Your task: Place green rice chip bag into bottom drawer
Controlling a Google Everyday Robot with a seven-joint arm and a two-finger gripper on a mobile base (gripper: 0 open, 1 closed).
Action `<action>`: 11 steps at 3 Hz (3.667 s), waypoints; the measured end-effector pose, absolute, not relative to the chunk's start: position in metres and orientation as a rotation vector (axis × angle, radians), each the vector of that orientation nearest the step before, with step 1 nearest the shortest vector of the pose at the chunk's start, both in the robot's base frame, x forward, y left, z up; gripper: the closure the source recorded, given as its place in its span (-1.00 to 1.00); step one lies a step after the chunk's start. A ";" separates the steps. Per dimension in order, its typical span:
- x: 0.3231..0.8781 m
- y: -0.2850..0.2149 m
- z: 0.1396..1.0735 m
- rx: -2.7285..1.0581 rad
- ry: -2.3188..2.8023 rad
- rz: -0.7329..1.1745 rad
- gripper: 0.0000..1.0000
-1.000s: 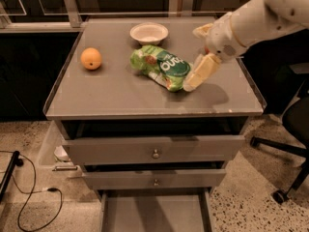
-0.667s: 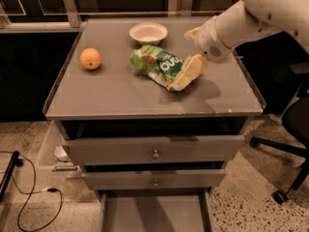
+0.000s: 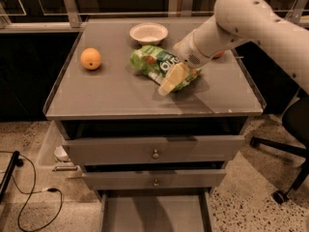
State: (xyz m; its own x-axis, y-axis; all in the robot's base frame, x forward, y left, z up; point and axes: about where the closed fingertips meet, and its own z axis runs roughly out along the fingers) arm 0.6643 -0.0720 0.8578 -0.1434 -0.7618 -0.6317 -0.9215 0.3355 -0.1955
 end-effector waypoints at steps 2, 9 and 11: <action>0.678 -0.064 0.842 -1.435 1.999 0.302 -0.62; 0.656 -0.094 0.856 -1.395 1.979 0.292 1.00; 0.598 -0.126 0.885 -1.431 1.867 0.360 1.00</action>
Offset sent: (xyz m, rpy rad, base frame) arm 0.0110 0.0067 -0.0135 -0.0081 0.0159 -0.0352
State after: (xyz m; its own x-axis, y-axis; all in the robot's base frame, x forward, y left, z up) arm 0.5985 -0.1264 0.8850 -0.1003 -0.7087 -0.6983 -0.9174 0.3375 -0.2108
